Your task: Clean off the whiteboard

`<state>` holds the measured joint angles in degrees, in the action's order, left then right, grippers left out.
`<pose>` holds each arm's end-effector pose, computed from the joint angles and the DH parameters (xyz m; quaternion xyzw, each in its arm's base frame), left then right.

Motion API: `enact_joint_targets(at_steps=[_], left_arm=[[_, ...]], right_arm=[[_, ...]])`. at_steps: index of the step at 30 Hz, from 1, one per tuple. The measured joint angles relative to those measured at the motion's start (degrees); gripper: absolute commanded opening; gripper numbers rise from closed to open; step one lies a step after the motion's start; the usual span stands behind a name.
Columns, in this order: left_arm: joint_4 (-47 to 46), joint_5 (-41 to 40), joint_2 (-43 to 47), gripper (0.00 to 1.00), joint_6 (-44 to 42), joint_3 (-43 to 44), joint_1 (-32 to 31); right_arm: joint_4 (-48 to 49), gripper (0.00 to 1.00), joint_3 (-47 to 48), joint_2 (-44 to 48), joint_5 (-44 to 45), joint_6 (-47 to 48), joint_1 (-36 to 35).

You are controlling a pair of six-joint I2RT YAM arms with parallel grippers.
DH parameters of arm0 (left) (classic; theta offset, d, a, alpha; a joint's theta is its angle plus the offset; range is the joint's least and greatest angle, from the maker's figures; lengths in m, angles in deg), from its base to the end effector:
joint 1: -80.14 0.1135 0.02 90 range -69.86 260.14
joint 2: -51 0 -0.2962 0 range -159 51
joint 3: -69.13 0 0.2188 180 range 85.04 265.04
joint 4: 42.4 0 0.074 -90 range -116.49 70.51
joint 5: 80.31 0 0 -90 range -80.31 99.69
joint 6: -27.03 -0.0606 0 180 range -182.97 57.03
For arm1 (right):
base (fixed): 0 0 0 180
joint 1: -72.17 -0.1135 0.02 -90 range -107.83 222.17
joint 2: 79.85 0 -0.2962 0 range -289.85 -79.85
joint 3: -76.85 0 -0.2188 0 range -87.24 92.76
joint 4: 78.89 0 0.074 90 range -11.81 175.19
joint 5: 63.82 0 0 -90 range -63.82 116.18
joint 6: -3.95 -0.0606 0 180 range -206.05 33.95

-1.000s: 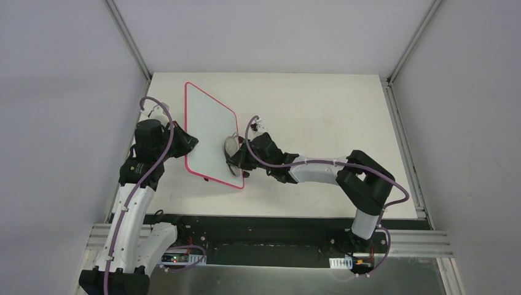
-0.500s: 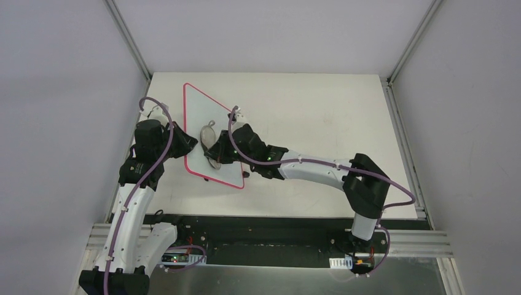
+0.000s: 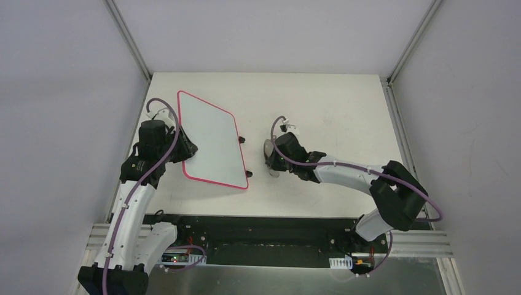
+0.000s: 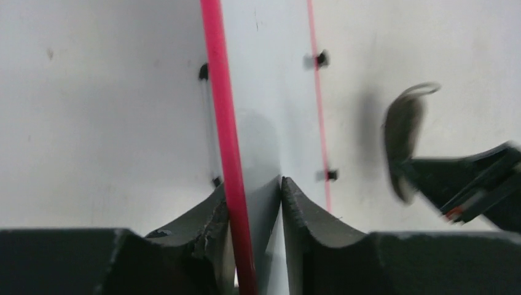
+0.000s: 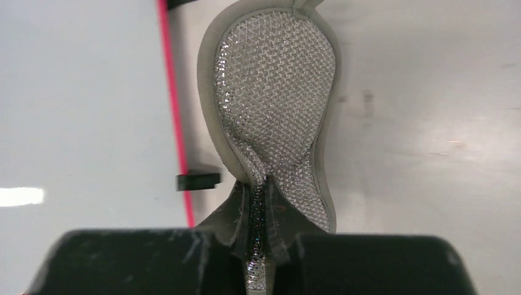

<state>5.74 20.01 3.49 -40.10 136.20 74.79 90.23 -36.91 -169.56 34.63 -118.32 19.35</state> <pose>0.1418 -0.0242 0.3412 -0.0850 0.8533 -0.1990 0.4744 0.2064 0.2574 0.2470 -0.1235 0.8740 0.2668 0.3870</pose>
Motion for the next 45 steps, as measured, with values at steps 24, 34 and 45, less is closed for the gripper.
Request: enact_joint_targets(at_steps=[24, 34, 45], left_arm=[[22.73, -10.88, 5.25, 0.99, -4.46, 12.17, -1.84], [25.03, -10.29, 6.4, 0.99, -6.08, 18.71, -1.84], [19.52, 6.4, 9.92, 0.99, -6.49, 19.89, -1.86]], right_arm=[[-22.45, 0.1, 1.55, 5.7, 15.17, 12.28, 6.23], [-21.16, 0.14, 1.53, 5.68, 13.31, 12.41, 7.19], [-19.93, 0.76, 1.05, 6.32, 10.08, 12.33, 7.28]])
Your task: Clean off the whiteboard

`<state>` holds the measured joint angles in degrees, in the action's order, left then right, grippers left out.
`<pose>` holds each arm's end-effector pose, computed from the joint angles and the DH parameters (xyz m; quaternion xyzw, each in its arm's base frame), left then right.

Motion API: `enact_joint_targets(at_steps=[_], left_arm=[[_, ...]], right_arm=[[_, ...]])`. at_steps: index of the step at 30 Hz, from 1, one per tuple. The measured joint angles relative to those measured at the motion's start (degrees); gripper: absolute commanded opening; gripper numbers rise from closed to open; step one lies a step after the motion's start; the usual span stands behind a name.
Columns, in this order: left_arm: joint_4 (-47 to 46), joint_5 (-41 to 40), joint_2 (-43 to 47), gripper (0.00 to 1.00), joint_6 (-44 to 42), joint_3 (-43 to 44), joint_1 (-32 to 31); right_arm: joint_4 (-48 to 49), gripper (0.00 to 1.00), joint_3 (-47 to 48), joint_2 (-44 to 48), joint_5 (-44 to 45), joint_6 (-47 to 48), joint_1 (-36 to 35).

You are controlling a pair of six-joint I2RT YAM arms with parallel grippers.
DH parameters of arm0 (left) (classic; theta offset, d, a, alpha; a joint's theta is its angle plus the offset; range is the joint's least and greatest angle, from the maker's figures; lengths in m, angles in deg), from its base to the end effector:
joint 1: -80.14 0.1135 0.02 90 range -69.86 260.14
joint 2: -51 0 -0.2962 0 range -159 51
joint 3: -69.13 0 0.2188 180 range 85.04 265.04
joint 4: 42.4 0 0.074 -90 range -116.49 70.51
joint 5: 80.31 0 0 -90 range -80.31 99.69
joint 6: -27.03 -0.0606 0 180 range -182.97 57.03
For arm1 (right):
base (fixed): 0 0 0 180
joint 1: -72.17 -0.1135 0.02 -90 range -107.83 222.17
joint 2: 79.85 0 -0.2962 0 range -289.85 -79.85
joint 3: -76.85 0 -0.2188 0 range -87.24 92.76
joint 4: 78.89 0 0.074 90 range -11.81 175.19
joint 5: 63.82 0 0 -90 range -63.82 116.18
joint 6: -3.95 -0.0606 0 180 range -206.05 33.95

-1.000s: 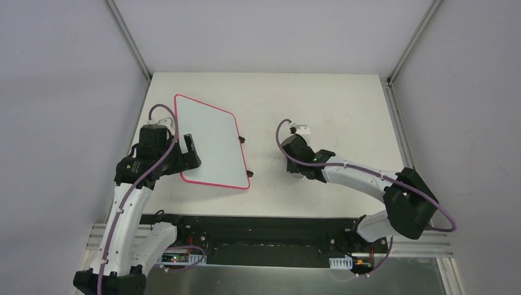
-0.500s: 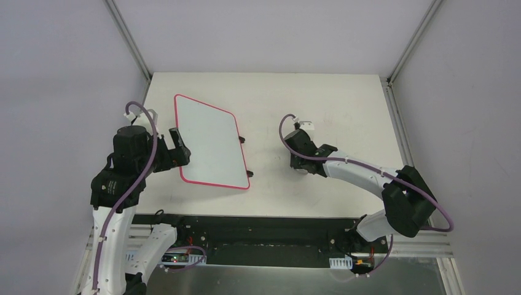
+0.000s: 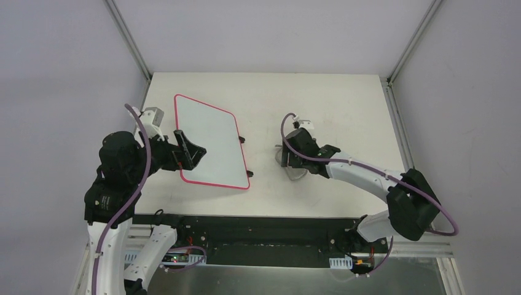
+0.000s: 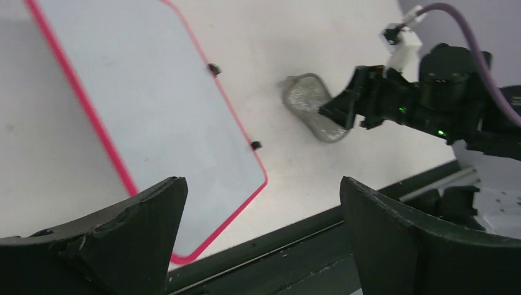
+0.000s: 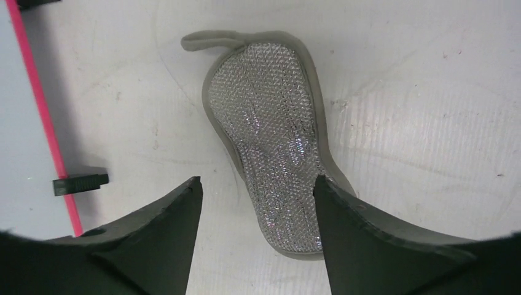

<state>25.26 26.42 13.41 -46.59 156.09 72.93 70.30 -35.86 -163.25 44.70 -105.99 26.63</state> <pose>0.0505 -0.0240 0.4188 0.0208 0.8061 -0.2339 0.5432 0.2140 0.1906 0.2510 -0.1458 0.9083 0.0701 0.3857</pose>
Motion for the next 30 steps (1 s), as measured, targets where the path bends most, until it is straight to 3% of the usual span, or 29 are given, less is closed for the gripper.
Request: enact_joint_targets(at_steps=[2, 4, 8, 11, 16, 24, 30], left_arm=[[-5.38, 6.43, 0.15, 0.99, 1.07, -1.4, -0.37], [-9.27, 10.47, 0.28, 0.99, 2.12, -2.75, -1.09], [-17.11, 17.64, 0.48, 0.99, 4.02, -3.91, -3.98], [-21.94, 18.73, 0.37, 0.99, 4.0, -3.48, -9.09], [-27.98, 12.46, 1.55, 0.99, 2.71, -2.62, -16.83], [-35.82, -1.84, 11.21, 0.99, 1.64, -4.98, -16.87], [-34.62, -4.59, 10.84, 0.98, 0.39, -2.78, -16.87]], right_arm=[[-0.13, 0.91, 0.0, 1.92, 0.0, 0.04, 0.22], [-1.18, 0.99, 0.22, 4.63, 0.13, 0.31, 0.48], [-5.25, 1.0, 3.39, 11.41, 0.63, 1.18, 0.7], [-7.72, 1.0, 7.8, 16.74, 1.81, 1.64, 0.68], [-9.51, 1.0, 15.47, 26.73, 5.27, 2.99, 0.68], [-9.55, 1.0, 20.39, 42.18, 9.57, 6.8, 0.7], [-9.25, 1.0, 20.11, 48.37, 12.39, 8.7, 0.72]])
